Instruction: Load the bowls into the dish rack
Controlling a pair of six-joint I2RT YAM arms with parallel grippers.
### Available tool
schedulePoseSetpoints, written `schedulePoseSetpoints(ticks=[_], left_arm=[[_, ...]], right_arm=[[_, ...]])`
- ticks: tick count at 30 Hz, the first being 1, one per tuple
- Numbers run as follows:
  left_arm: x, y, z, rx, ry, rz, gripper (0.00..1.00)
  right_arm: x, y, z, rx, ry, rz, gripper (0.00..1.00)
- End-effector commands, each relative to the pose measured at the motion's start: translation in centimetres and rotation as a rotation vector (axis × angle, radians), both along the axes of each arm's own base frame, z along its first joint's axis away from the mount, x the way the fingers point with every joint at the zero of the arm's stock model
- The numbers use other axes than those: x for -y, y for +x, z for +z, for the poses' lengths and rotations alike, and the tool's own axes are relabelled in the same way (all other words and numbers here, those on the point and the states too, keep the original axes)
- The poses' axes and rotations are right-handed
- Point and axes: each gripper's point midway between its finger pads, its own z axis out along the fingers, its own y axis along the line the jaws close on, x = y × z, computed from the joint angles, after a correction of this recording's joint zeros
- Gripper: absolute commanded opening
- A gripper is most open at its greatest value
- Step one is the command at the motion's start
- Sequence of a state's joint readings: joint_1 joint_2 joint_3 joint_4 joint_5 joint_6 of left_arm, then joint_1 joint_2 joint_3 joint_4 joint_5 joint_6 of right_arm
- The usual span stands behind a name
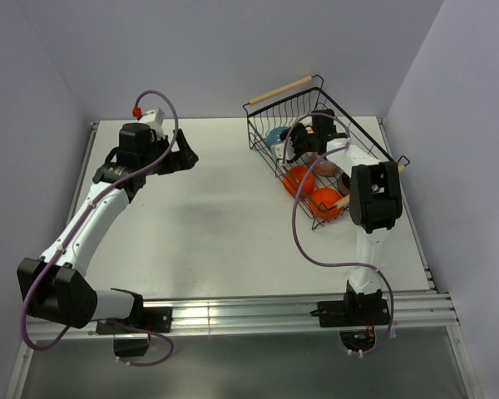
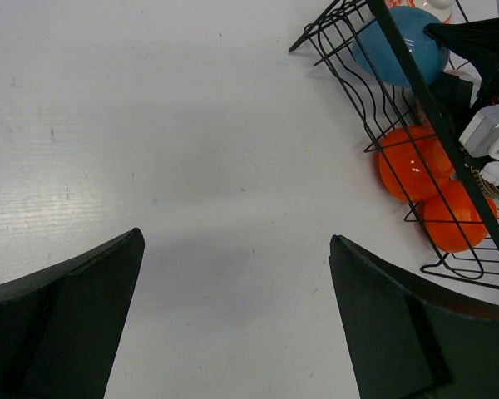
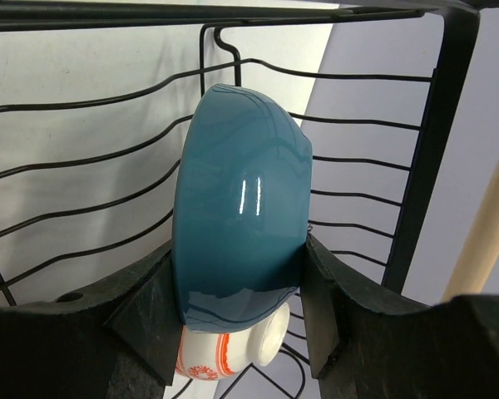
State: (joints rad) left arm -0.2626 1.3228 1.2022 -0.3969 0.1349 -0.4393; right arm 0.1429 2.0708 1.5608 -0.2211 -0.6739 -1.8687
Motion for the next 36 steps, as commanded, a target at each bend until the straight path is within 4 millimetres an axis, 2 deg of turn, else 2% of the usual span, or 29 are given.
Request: schedulePoseSetpoints(ticks=[1, 5, 12, 16, 18, 22, 29, 36], left_arm=[[0.0, 0.7, 1.0, 0.041, -0.012, -0.007, 0.99], [-0.2, 0.9, 1.1, 0.045, -0.006, 0.001, 1.00], [-1.0, 2.0, 2.4, 0.078, 0.004, 0.017, 1.00], [-1.3, 2.1, 2.4, 0.079, 0.004, 0.020, 0.99], [-1.3, 2.1, 2.2, 0.075, 0.002, 0.015, 0.99], [-1.2, 2.2, 1.6, 0.051, -0.004, 0.017, 1.00], [-1.2, 2.4, 2.2, 0.054, -0.006, 0.010, 0.99], [-1.4, 2.6, 2.5, 0.057, -0.004, 0.007, 1.00]], right_arm=[[-0.9, 0.7, 0.8, 0.057, -0.020, 0.021, 0.48], [-1.0, 0.5, 0.3, 0.054, -0.031, 0.031, 0.59], [-1.0, 0.4, -0.9, 0.019, -0.077, 0.031, 0.65], [-0.9, 0.6, -1.0, 0.009, -0.087, 0.017, 0.71], [-0.7, 0.6, -0.9, 0.006, -0.094, 0.009, 0.78], [-0.3, 0.0, -0.8, -0.008, -0.119, 0.007, 0.80], [0.5, -1.3, -1.4, -0.014, -0.205, 0.038, 0.82], [1.6, -2.6, -3.1, -0.044, -0.306, 0.055, 0.82]])
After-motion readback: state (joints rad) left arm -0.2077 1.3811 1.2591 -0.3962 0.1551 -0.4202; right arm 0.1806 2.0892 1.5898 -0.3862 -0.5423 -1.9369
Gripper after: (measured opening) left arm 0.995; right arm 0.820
